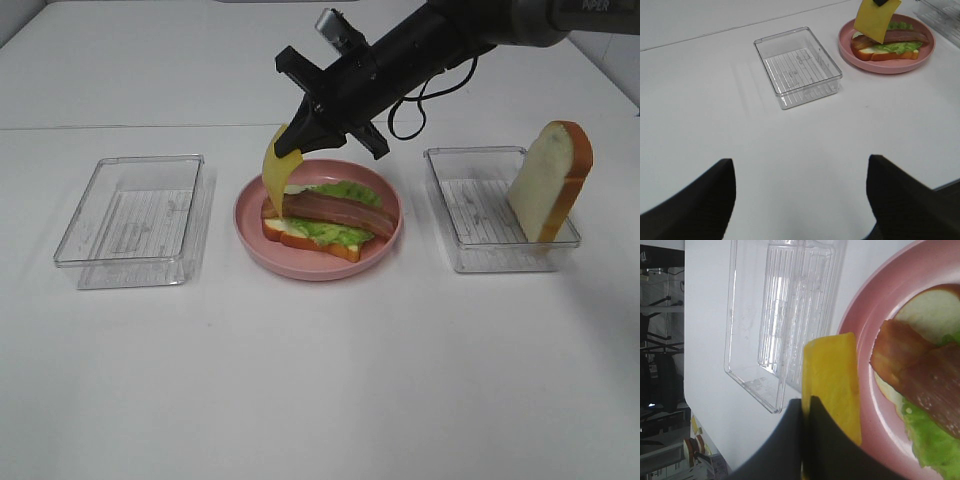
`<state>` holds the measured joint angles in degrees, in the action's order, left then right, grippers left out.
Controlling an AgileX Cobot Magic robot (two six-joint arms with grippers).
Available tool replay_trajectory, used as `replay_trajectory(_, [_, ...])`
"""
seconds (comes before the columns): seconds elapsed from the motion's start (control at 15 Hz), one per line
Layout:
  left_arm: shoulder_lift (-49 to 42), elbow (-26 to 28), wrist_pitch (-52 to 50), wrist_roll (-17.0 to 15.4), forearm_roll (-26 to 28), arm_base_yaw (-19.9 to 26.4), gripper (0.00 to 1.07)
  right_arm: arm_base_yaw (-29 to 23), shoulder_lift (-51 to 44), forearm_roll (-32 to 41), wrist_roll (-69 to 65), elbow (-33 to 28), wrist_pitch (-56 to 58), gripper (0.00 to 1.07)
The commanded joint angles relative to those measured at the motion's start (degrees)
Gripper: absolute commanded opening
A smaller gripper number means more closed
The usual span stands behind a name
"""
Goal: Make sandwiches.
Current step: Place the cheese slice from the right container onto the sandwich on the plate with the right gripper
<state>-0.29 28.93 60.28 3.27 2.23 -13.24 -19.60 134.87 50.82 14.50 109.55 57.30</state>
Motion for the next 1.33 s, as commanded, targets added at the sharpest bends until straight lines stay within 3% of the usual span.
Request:
replay_trajectory(0.07, [-1.32,-0.06,-0.74,-0.34,0.34,-0.06,0.70,0.11,1.32,0.63,0.86,-0.23,-1.60,0.00])
replay_trajectory(0.8, [-1.32,-0.06,-0.74,-0.34,0.40,-0.06,0.70,0.29,1.55,-17.42,-5.79,-0.23,-4.70,0.02])
replay_trajectory(0.93, [-1.32,-0.06,-0.74,-0.34,0.40,-0.06,0.70,0.29,1.55,-19.08,-7.22,-0.23,-4.64,0.25])
replay_trajectory(1.07, [-1.32,-0.06,-0.74,-0.34,0.46,-0.06,0.70,0.29,1.20,-20.74,-7.96,-0.17,-4.64,0.56])
replay_trajectory(1.13, [-1.32,-0.06,-0.74,-0.34,0.46,-0.06,0.70,0.29,0.63,-21.31,-7.96,-0.17,-4.64,0.64])
replay_trajectory(1.33, [-1.32,-0.06,-0.74,-0.34,0.46,-0.06,0.70,0.29,-4.64,-27.44,-8.65,-0.17,-3.90,0.66])
